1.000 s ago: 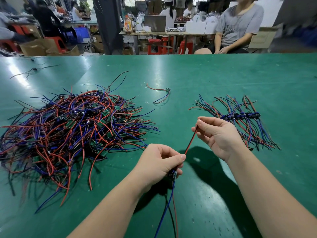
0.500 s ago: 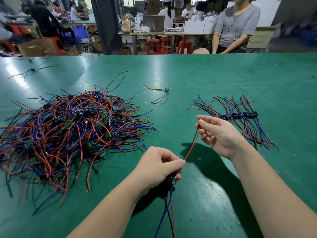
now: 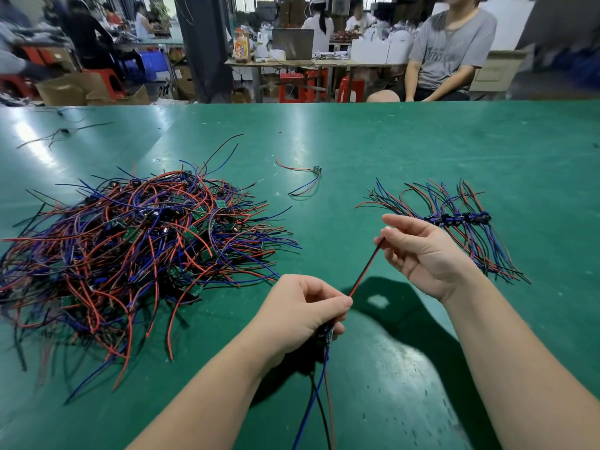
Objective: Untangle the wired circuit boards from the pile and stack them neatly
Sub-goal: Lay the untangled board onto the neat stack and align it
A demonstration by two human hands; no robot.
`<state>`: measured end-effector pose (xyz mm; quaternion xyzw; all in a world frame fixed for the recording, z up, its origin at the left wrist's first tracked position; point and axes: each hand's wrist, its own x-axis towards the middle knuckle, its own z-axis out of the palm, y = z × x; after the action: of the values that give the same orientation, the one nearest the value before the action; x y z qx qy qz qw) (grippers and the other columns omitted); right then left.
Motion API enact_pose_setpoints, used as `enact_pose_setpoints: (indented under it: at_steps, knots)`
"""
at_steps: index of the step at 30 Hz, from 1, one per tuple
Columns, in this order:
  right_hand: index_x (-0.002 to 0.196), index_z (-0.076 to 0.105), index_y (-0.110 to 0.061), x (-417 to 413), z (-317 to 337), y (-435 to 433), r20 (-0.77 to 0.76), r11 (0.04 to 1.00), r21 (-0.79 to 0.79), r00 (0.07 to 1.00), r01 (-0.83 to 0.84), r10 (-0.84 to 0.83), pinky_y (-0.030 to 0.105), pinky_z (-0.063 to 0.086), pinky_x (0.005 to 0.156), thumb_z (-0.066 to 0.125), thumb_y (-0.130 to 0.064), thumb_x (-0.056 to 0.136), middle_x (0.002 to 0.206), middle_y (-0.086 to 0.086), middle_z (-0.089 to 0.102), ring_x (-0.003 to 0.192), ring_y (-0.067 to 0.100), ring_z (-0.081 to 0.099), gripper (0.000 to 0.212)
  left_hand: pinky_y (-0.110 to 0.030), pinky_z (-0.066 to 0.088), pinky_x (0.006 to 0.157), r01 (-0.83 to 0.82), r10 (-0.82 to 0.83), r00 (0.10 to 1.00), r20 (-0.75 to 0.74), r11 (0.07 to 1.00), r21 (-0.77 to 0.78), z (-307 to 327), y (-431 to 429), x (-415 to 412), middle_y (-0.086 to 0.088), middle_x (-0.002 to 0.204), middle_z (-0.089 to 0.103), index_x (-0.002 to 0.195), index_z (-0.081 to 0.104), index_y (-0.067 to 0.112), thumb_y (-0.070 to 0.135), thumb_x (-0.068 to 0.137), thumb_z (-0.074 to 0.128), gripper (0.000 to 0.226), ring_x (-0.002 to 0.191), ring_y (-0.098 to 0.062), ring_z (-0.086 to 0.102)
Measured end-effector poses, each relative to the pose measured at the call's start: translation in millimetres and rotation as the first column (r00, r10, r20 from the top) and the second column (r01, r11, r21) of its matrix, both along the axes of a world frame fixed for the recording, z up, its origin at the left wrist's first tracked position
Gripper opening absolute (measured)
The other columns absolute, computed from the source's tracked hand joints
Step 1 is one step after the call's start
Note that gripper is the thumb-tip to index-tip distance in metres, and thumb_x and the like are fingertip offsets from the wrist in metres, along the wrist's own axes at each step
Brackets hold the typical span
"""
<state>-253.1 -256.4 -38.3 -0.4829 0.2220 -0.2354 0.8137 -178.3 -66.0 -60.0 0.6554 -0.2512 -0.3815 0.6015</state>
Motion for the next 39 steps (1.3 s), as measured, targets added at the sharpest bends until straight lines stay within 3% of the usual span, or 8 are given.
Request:
enact_pose_setpoints:
  at_steps: [10,16,18,21,25,29,33,39]
  knots:
    - [0.087,0.066,-0.012,6,-4,17,0.046,0.923,-0.345,0.986,0.169,-0.163,0.020,0.053,0.049,0.058,0.008,0.086,0.071,0.003,0.055,0.051,0.019,0.067,0.022,-0.021,0.050,0.050,-0.008,0.007,1.000,-0.016,0.999,-0.049,0,-1,1,-0.005,0.061,0.066,0.068,0.066,0.008,0.010,0.082,0.072,0.015,0.049,-0.012,0.062]
    - [0.106,0.057,-0.013,9,-1,12,0.072,0.989,0.020,0.986,0.150,-0.151,0.023,0.056,0.053,0.052,-0.009,0.095,0.077,0.009,0.065,0.061,0.020,0.070,0.013,-0.022,0.052,0.049,-0.075,0.075,0.997,-0.004,0.991,-0.110,2,-2,2,-0.001,0.057,0.065,0.071,0.066,0.007,0.008,0.084,0.070,0.013,0.047,-0.011,0.061]
    - [0.112,0.051,-0.007,9,-3,11,-0.030,0.988,0.136,0.997,0.076,-0.073,0.025,0.058,0.055,0.043,-0.009,0.100,0.086,0.018,0.064,0.063,0.024,0.070,0.015,-0.022,0.051,0.048,-0.138,0.134,0.990,-0.035,0.977,-0.161,3,-3,3,-0.001,0.057,0.064,0.071,0.066,0.007,0.008,0.084,0.069,0.013,0.046,-0.011,0.060]
    - [0.113,0.058,0.002,3,-5,15,-0.215,0.962,0.045,0.938,-0.270,0.274,0.024,0.055,0.056,0.050,-0.008,0.093,0.084,0.016,0.067,0.063,0.019,0.067,0.023,-0.023,0.051,0.049,-0.208,0.199,0.978,-0.066,0.957,-0.202,2,-4,6,-0.002,0.058,0.065,0.071,0.067,0.008,0.010,0.084,0.069,0.013,0.047,-0.012,0.061]
    - [0.092,0.076,-0.008,4,-9,35,-0.192,0.857,-0.057,0.848,-0.512,0.493,0.017,0.049,0.062,0.066,-0.017,0.073,0.078,0.005,0.070,0.063,0.010,0.060,0.024,-0.023,0.052,0.049,-0.182,0.169,0.982,-0.081,0.964,-0.196,1,-3,6,-0.003,0.059,0.065,0.070,0.067,0.008,0.009,0.084,0.068,0.014,0.047,-0.012,0.061]
    - [0.077,0.078,-0.012,11,-13,40,-0.140,0.915,-0.105,0.917,-0.389,0.374,0.015,0.046,0.057,0.069,-0.018,0.067,0.069,0.002,0.068,0.055,0.006,0.054,0.014,-0.023,0.052,0.049,-0.152,0.136,0.986,-0.096,0.971,-0.184,2,-3,6,-0.003,0.057,0.064,0.070,0.065,0.006,0.008,0.085,0.068,0.015,0.046,-0.012,0.060]
    - [0.070,0.075,-0.010,12,-7,30,-0.023,0.975,0.000,0.975,-0.221,0.221,0.014,0.043,0.045,0.067,-0.010,0.066,0.072,0.009,0.070,0.048,0.006,0.053,0.009,-0.020,0.049,0.045,-0.092,0.081,0.993,-0.083,0.987,-0.133,1,-3,3,-0.002,0.055,0.064,0.070,0.064,0.004,0.006,0.084,0.068,0.015,0.044,-0.011,0.060]
    - [0.077,0.068,-0.007,9,1,18,0.066,0.992,0.115,0.997,-0.045,0.038,0.012,0.045,0.044,0.067,-0.003,0.063,0.072,0.010,0.070,0.050,0.006,0.059,0.015,-0.018,0.049,0.047,-0.020,0.018,0.999,-0.036,0.999,-0.047,-3,-5,-2,-0.001,0.056,0.065,0.070,0.065,0.006,0.008,0.084,0.070,0.015,0.046,-0.011,0.062]
